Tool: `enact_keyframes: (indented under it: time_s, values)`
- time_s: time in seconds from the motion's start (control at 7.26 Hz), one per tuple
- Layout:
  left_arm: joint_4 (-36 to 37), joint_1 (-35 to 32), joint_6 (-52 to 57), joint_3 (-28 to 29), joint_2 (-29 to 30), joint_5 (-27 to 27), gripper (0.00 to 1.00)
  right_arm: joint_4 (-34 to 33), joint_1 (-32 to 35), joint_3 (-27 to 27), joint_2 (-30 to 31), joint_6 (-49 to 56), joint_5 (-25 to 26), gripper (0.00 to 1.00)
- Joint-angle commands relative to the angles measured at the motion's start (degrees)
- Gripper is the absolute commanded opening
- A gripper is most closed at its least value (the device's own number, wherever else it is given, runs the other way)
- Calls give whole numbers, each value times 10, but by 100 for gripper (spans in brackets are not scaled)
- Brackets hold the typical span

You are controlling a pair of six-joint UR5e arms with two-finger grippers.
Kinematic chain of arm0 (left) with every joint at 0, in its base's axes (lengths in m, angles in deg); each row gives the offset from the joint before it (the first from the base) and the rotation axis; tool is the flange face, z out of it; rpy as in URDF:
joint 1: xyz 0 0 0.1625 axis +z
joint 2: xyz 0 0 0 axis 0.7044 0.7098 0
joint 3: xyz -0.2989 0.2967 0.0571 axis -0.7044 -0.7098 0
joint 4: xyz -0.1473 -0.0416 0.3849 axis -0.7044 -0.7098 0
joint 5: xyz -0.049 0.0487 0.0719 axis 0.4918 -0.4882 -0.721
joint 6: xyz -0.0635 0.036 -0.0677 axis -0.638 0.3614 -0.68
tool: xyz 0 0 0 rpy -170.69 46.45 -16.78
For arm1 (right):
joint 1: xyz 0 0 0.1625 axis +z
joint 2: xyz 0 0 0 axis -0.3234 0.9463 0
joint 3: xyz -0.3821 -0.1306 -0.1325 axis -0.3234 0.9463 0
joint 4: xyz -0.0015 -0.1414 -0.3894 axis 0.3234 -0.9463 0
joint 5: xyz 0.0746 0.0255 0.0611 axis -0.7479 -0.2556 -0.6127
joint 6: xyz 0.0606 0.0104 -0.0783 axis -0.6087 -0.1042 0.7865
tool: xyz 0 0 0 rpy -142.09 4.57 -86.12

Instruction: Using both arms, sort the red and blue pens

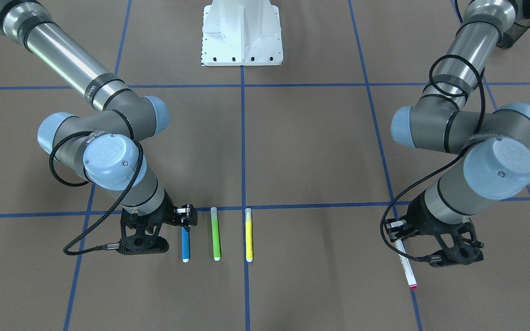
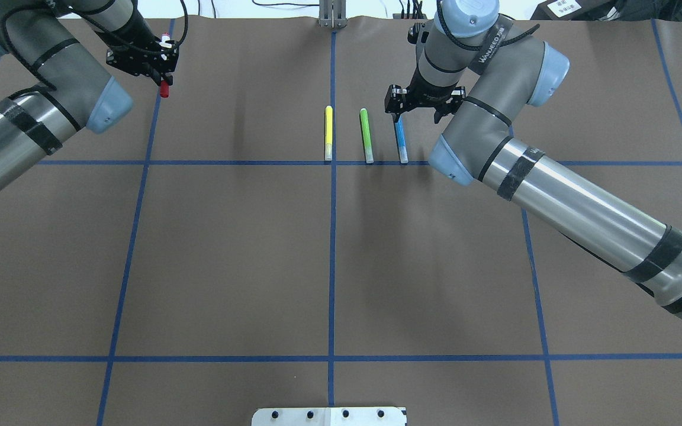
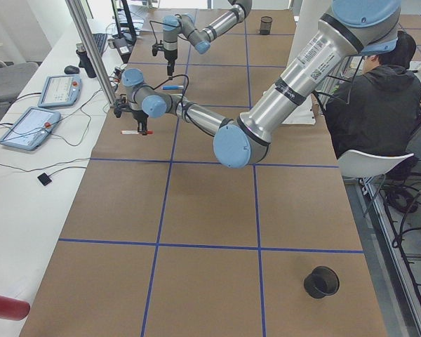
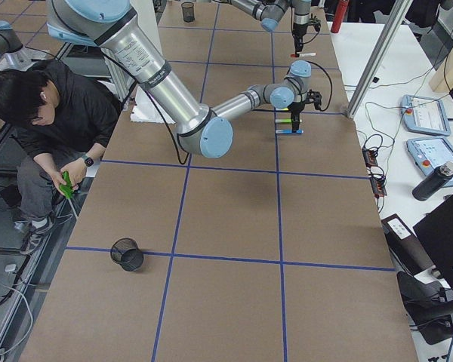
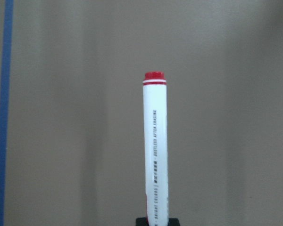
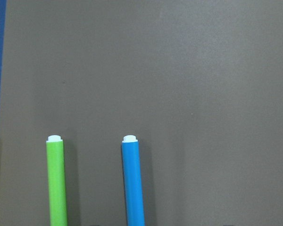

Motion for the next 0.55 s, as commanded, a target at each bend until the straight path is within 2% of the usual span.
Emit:
enact_keyframes:
  time_s: [0.0, 0.28, 0.41]
  values:
    - [0, -2, 0, -1, 0, 2, 0, -2, -12, 20, -7, 23, -10, 73]
    - [0, -2, 0, -6, -1, 3, 0, -3, -16, 39, -8, 67, -17, 69]
    - [-1, -2, 0, -6, -2, 11, 0, -3, -16, 41, -11, 69, -24, 63]
